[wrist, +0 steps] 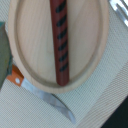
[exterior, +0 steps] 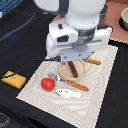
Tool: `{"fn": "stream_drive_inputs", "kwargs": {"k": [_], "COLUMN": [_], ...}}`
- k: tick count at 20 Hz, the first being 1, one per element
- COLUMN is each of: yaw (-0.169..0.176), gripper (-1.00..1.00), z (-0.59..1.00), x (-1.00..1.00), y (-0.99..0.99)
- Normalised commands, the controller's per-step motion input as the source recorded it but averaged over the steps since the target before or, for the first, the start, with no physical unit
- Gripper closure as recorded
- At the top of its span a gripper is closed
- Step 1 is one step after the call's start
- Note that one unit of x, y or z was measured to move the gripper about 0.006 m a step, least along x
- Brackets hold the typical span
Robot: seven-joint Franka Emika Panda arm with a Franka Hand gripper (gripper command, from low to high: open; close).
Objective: Interact with the objects in diverse but meaningful ways.
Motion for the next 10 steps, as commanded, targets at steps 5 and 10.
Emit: {"fn": "stream_drive_inputs", "kwargs": {"k": [5,10], "yaw": [0.102,0.088], "gripper": [-1.0,-1.0], "z": [0.06,0.0], "x": [-0.89,-0.93], "y": [-0.17,-0.25]}}
